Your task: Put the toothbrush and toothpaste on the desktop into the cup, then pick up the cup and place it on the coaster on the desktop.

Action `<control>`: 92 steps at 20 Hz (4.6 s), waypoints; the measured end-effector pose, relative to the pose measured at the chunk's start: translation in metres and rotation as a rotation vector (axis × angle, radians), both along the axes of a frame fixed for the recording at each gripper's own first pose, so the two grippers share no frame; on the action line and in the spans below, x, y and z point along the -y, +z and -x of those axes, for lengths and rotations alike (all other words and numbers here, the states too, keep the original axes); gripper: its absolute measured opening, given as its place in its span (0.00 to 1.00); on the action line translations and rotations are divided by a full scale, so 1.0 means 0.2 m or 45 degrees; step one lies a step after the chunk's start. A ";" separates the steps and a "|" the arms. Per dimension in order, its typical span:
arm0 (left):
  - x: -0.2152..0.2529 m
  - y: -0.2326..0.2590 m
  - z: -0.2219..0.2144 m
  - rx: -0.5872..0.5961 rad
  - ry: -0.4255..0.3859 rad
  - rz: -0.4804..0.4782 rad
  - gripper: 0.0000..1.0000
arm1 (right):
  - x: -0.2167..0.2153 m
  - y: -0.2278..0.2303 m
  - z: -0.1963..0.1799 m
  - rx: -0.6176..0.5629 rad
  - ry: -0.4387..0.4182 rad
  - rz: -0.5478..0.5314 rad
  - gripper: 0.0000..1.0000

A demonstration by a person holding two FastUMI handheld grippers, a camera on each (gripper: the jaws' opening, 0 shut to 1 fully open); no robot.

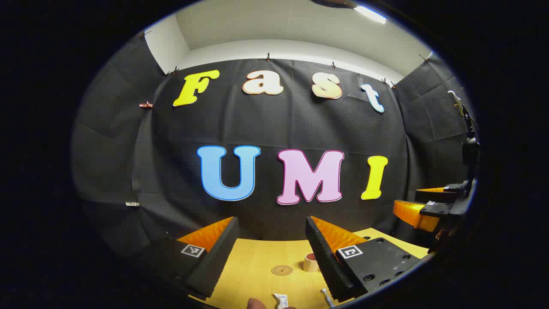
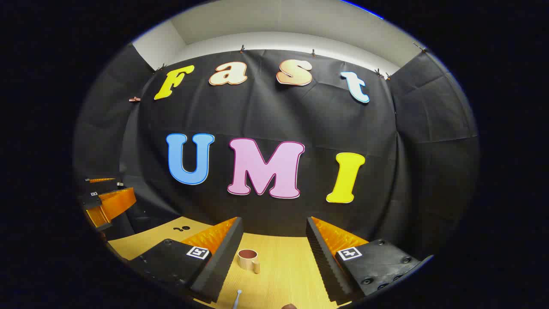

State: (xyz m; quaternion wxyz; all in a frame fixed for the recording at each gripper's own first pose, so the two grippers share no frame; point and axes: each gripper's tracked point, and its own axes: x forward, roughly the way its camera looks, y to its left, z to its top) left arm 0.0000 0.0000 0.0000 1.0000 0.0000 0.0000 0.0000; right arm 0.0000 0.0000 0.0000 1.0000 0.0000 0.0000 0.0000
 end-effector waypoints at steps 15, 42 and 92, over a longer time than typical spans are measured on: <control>0.07 -0.12 -0.02 -0.098 -0.068 -0.019 0.97 | -0.08 -0.03 0.02 -0.024 0.031 0.038 0.92; 0.12 -2.06 -0.01 -1.385 -0.040 -0.219 0.88 | 0.07 -0.75 -0.19 -0.450 0.065 0.062 0.91; -0.10 -1.75 0.38 -1.415 -0.058 0.209 0.25 | -0.59 -2.15 0.26 -1.656 0.225 -0.008 0.15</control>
